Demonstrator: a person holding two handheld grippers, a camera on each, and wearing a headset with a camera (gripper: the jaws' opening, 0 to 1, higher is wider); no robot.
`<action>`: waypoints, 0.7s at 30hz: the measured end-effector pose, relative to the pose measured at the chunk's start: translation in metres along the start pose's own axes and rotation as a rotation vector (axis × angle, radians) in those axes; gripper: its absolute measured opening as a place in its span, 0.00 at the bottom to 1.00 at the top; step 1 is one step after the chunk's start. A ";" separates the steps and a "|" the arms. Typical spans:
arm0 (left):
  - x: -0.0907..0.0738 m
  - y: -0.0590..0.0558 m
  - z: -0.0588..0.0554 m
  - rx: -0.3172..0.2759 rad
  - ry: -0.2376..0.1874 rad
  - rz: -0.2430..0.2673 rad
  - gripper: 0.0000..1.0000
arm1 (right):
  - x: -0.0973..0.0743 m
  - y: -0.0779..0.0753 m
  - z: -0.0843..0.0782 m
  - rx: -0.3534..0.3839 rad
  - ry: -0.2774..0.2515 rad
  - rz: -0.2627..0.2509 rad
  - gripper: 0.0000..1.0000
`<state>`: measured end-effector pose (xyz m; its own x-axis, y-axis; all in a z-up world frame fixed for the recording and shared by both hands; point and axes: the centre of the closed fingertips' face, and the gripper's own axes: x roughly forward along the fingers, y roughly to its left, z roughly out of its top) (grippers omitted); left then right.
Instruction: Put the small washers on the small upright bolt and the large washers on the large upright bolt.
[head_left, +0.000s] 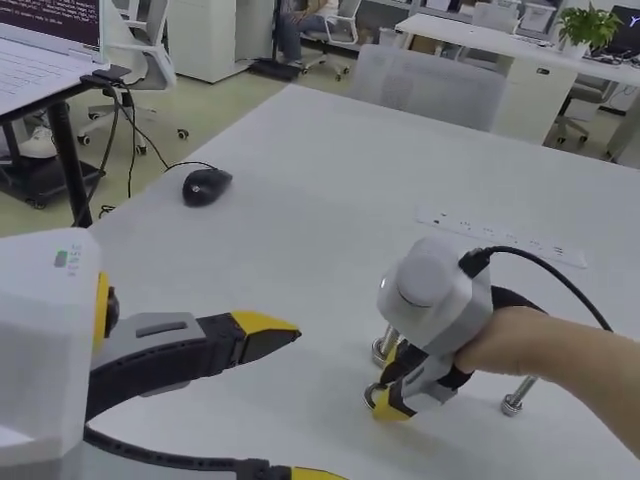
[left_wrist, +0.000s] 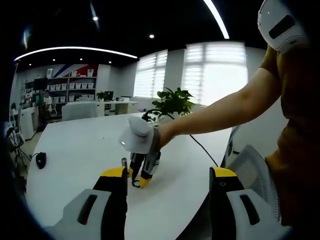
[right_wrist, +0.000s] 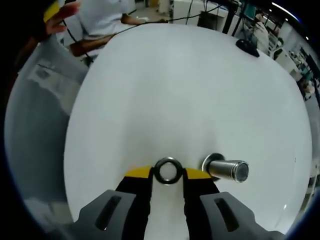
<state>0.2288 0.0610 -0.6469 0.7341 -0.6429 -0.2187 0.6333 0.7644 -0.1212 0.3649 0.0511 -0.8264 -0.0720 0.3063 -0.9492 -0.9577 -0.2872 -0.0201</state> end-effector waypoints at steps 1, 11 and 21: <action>0.000 0.000 0.000 0.000 -0.001 -0.001 0.66 | 0.000 0.001 0.000 -0.010 0.002 0.005 0.26; 0.000 -0.002 0.002 0.009 -0.003 0.000 0.66 | -0.002 0.003 0.000 -0.042 0.016 -0.023 0.22; -0.001 -0.004 0.002 0.011 0.003 0.001 0.66 | -0.017 0.000 -0.005 -0.032 0.002 -0.048 0.22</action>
<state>0.2259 0.0584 -0.6445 0.7338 -0.6421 -0.2219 0.6355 0.7642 -0.1100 0.3676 0.0414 -0.8115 -0.0252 0.3190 -0.9474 -0.9507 -0.3008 -0.0760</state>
